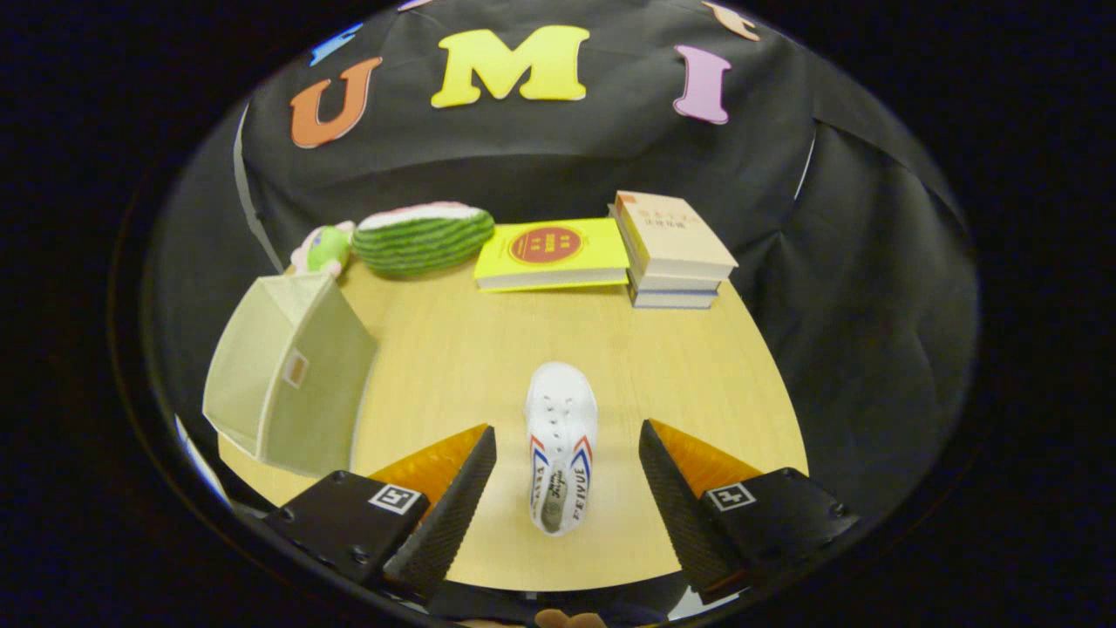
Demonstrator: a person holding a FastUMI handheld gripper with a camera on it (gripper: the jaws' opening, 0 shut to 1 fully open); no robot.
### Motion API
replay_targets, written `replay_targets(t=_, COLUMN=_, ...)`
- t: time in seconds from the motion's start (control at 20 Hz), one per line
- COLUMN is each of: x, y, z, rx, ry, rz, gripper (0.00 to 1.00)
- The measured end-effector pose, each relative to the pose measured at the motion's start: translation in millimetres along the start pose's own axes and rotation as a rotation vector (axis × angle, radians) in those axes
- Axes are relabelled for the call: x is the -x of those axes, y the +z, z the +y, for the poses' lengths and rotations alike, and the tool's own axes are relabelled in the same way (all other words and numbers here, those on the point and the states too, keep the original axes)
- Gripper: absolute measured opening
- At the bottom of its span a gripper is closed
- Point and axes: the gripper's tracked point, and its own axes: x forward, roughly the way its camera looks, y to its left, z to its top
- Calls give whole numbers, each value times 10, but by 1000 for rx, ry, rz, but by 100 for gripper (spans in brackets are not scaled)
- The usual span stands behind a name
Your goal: Open the storage box then place both shoes into the box .Put the left shoe in first, then the right shoe, with the right side of both shoes facing outward in a uniform manner.
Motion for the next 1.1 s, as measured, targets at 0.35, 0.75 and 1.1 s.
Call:
replay_targets(t=0.35, x=-763, y=-495, z=-331, rx=17, ry=-23, rz=147, gripper=100)
replay_targets(t=0.75, x=-1247, y=-881, z=-230, rx=34, ry=99, rz=311, gripper=99)
replay_targets(t=1.1, x=-1255, y=-924, z=-216, rx=-31, ry=119, rz=366, gripper=98)
